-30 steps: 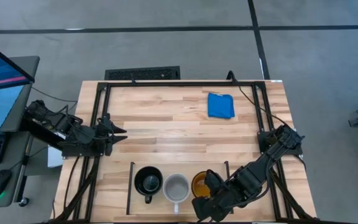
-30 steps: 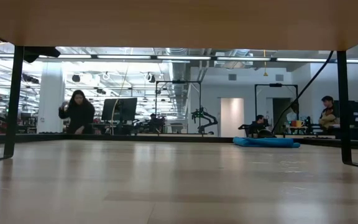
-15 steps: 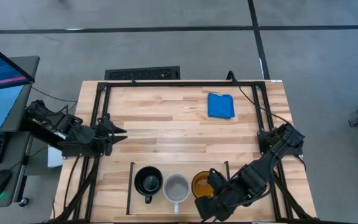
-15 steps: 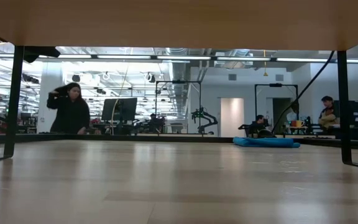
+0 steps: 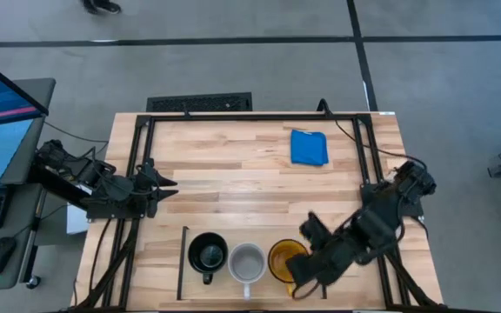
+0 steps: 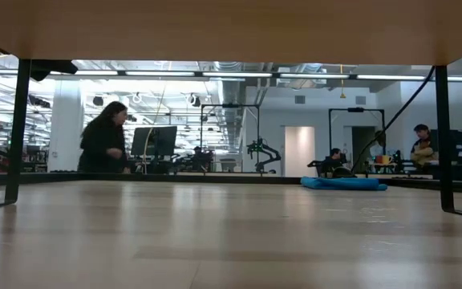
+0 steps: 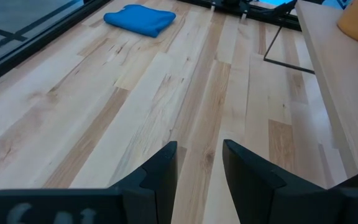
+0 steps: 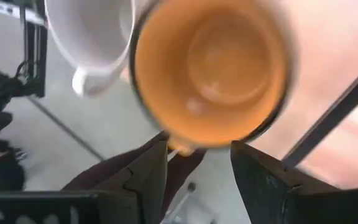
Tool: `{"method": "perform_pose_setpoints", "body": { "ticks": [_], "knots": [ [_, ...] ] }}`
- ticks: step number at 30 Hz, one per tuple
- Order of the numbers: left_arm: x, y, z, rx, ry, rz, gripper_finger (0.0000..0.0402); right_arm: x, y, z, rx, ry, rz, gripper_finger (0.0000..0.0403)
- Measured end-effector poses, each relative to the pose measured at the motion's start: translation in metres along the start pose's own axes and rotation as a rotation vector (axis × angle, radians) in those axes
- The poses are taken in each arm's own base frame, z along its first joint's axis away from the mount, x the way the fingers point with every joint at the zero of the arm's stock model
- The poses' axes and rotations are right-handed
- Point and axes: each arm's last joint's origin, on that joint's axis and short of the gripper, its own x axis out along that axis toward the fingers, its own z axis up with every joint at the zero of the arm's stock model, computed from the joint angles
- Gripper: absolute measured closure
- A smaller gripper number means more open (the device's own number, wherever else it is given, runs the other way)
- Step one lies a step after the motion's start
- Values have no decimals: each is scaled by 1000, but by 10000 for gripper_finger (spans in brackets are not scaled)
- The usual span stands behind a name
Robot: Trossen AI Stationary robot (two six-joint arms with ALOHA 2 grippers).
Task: Stack small to large cups/mugs on shelf
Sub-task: Return to Home Position
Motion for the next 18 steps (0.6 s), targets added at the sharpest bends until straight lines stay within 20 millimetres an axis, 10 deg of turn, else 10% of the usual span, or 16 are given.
{"method": "perform_pose_setpoints", "body": {
  "ticks": [18],
  "knots": [
    [0,-5,7,-74,-60,-57,283,-45,-37,89,-470,-469,-277,202]
  ]
}}
